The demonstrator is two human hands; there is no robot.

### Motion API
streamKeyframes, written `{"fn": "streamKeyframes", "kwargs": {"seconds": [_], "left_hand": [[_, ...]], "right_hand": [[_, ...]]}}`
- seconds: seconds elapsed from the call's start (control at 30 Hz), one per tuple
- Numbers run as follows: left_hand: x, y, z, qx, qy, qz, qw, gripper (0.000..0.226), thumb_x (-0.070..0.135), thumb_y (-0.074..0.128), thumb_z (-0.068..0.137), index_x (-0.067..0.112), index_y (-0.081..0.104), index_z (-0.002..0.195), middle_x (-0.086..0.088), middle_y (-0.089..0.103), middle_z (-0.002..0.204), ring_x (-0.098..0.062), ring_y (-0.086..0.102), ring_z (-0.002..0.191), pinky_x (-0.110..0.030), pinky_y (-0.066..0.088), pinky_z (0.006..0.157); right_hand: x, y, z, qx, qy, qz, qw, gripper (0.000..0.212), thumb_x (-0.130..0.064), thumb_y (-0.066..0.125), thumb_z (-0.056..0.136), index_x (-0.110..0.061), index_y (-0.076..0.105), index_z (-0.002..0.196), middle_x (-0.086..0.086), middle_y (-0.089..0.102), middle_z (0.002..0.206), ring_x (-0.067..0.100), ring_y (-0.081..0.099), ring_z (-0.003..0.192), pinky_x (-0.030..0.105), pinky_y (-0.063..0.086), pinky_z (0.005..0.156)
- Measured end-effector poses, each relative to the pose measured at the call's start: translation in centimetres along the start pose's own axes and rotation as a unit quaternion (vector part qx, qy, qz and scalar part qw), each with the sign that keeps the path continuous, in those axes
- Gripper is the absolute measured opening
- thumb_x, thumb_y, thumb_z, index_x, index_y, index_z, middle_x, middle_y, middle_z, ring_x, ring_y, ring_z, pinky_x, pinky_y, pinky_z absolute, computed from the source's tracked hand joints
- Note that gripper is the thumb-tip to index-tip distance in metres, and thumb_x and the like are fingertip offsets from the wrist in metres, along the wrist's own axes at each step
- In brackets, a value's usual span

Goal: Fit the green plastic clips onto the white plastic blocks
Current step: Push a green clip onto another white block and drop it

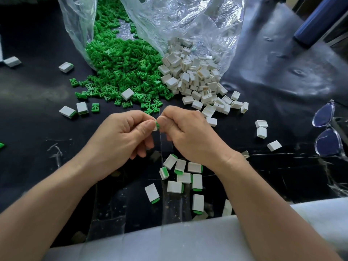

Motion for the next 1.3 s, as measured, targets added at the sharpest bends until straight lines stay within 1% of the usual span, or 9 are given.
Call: {"fn": "streamKeyframes", "kwargs": {"seconds": [0.17,0.3,0.47,0.63,0.77,0.9,1.07,1.17,1.3], "left_hand": [[-0.2,-0.4,-0.3,0.063,0.002,-0.054,0.997,0.018,0.012,0.051,0.09,0.014,0.064,0.078,0.002,0.059,0.051,-0.007,0.052,0.038,-0.017,0.038,0.034],[-0.6,-0.5,-0.6,0.093,-0.017,-0.139,0.986,0.019,0.009,0.05,0.091,0.01,0.062,0.076,0.0,0.059,0.05,-0.009,0.053,0.036,-0.016,0.039,0.034],[-0.1,-0.3,-0.4,0.034,0.004,-0.033,0.999,0.018,0.009,0.052,0.09,0.01,0.064,0.077,0.0,0.059,0.051,-0.01,0.053,0.037,-0.018,0.04,0.034],[0.8,-0.1,-0.6,-0.007,0.041,0.031,0.999,0.015,0.019,0.055,0.085,0.017,0.066,0.075,0.001,0.059,0.052,-0.01,0.053,0.037,-0.017,0.04,0.035],[1.6,-0.3,-0.4,0.001,0.06,-0.048,0.997,0.019,0.027,0.055,0.076,0.012,0.065,0.081,-0.004,0.065,0.059,-0.013,0.059,0.042,-0.019,0.045,0.038],[1.5,-0.9,-0.2,0.041,0.062,-0.128,0.989,0.013,0.026,0.057,0.075,0.018,0.062,0.084,-0.001,0.072,0.07,-0.013,0.068,0.061,-0.021,0.052,0.049],[2.0,-1.1,-0.2,0.047,0.089,-0.162,0.982,0.012,0.02,0.057,0.076,0.017,0.065,0.085,0.01,0.072,0.091,-0.004,0.065,0.082,-0.017,0.052,0.071],[2.1,-0.5,-0.3,0.029,0.082,-0.189,0.978,0.012,0.02,0.056,0.075,0.018,0.067,0.08,0.008,0.07,0.078,-0.013,0.06,0.067,-0.019,0.053,0.058],[2.6,-0.2,-0.5,0.011,0.099,-0.194,0.976,0.013,0.016,0.057,0.076,0.014,0.066,0.085,0.001,0.06,0.061,-0.012,0.054,0.052,-0.021,0.05,0.051]], "right_hand": [[-0.1,0.1,-0.1,0.053,0.017,0.008,0.998,0.029,-0.019,0.044,0.096,-0.018,0.04,0.068,-0.007,0.04,0.057,0.015,0.037,0.057,0.033,0.029,0.059],[-0.2,0.0,-0.2,0.1,0.037,0.033,0.994,0.039,-0.02,0.044,0.096,-0.027,0.029,0.061,-0.009,0.037,0.056,0.02,0.041,0.064,0.036,0.033,0.064],[-1.0,0.3,-0.2,0.025,-0.023,-0.037,0.999,0.022,-0.016,0.046,0.095,-0.005,0.053,0.078,-0.002,0.043,0.059,0.025,0.044,0.066,0.038,0.035,0.064],[-1.6,0.6,-0.4,-0.018,-0.083,-0.094,0.992,0.02,-0.014,0.046,0.094,-0.003,0.057,0.081,0.002,0.049,0.067,0.028,0.049,0.068,0.043,0.039,0.066],[-1.0,-1.1,-0.4,0.056,-0.073,0.018,0.996,0.025,-0.017,0.051,0.093,-0.002,0.057,0.074,-0.003,0.045,0.056,0.017,0.043,0.055,0.033,0.037,0.054],[1.2,-1.5,0.1,0.078,0.019,0.225,0.971,0.047,-0.043,0.039,0.093,-0.013,0.058,0.062,-0.002,0.055,0.052,0.007,0.048,0.047,0.019,0.038,0.048],[1.6,2.1,0.2,-0.071,0.108,0.404,0.906,0.054,-0.057,0.029,0.08,-0.014,0.061,0.082,0.0,0.063,0.067,0.011,0.055,0.056,0.022,0.039,0.053],[0.0,4.2,-0.2,-0.143,0.114,0.49,0.853,0.05,-0.052,0.026,0.085,-0.012,0.056,0.092,0.006,0.059,0.075,0.012,0.055,0.059,0.021,0.039,0.055],[-0.2,4.6,-0.5,-0.16,0.131,0.497,0.843,0.054,-0.052,0.027,0.086,-0.004,0.054,0.084,0.005,0.053,0.067,0.012,0.046,0.057,0.022,0.037,0.055]]}}
Point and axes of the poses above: each hand's wrist, its own z-axis towards the middle knuckle, its own y-axis out of the palm, x = y × z, the point moved 10 cm from there along z, towards the middle knuckle
